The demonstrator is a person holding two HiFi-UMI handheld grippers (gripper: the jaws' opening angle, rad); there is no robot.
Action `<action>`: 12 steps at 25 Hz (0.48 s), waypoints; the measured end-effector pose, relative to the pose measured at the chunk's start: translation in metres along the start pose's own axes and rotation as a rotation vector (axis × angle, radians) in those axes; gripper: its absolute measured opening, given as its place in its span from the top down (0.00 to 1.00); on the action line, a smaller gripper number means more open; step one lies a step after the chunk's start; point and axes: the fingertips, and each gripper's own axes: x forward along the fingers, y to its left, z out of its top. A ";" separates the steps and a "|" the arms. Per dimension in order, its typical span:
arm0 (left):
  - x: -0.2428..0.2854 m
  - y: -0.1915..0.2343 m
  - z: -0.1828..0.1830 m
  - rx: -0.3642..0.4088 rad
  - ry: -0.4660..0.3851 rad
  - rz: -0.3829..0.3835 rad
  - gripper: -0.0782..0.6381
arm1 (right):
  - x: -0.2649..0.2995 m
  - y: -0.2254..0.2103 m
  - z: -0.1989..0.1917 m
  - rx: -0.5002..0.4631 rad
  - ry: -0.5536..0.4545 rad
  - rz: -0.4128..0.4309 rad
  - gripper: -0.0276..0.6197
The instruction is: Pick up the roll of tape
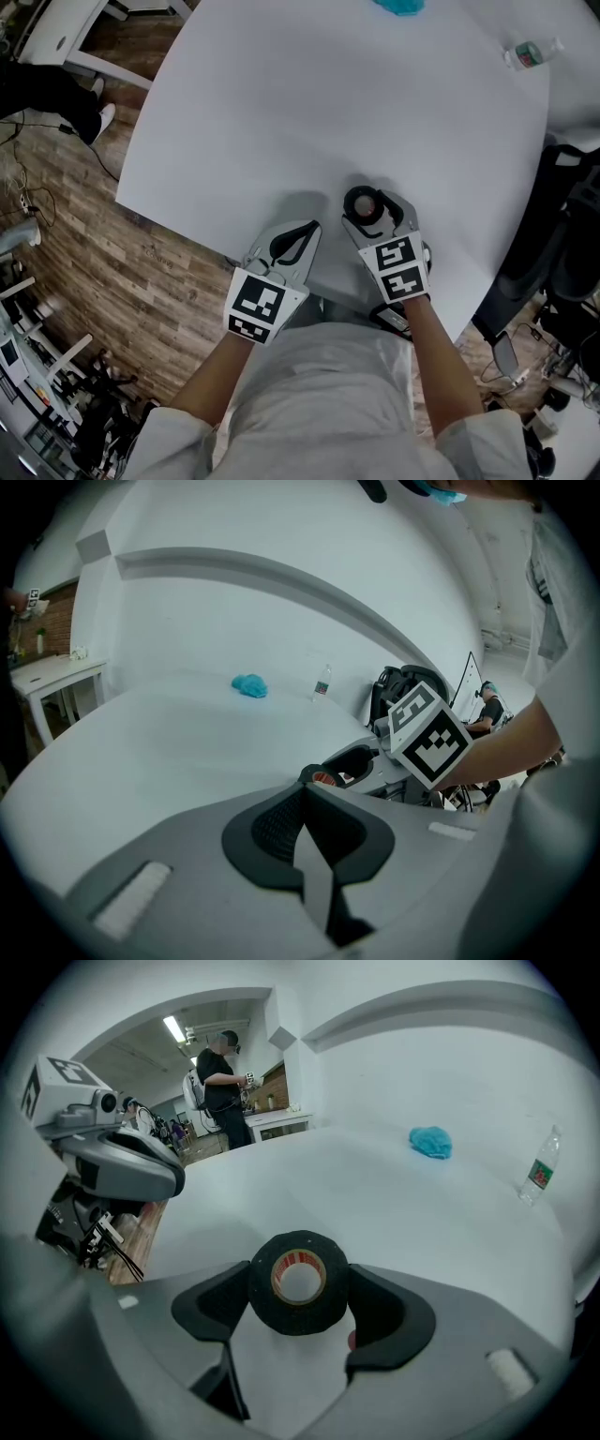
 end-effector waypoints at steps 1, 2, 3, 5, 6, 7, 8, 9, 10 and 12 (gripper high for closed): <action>-0.001 -0.002 0.000 0.003 0.000 0.000 0.86 | -0.002 0.000 0.000 0.003 -0.002 0.001 0.44; -0.002 -0.004 0.000 0.007 0.000 -0.001 0.86 | -0.005 0.000 -0.001 0.005 -0.003 0.004 0.44; -0.003 -0.007 0.001 0.011 0.001 0.000 0.86 | -0.008 0.001 -0.001 0.005 -0.004 0.006 0.44; -0.006 -0.012 0.002 0.018 -0.001 0.000 0.87 | -0.014 0.003 -0.003 -0.001 -0.007 0.010 0.44; -0.007 -0.014 0.002 0.021 -0.002 0.001 0.86 | -0.017 0.003 -0.003 -0.004 -0.010 0.011 0.44; -0.008 -0.016 0.001 0.025 -0.004 0.002 0.86 | -0.020 0.004 -0.004 -0.007 -0.013 0.011 0.44; -0.008 -0.018 0.001 0.028 -0.005 0.004 0.86 | -0.022 0.004 -0.005 -0.009 -0.017 0.011 0.44; -0.008 -0.020 0.001 0.031 -0.007 0.006 0.86 | -0.024 0.004 -0.006 -0.009 -0.021 0.011 0.44; -0.009 -0.022 0.001 0.033 -0.008 0.008 0.86 | -0.026 0.004 -0.007 -0.010 -0.025 0.012 0.44; -0.010 -0.025 0.002 0.040 -0.011 0.012 0.86 | -0.033 0.005 -0.006 -0.011 -0.033 0.013 0.44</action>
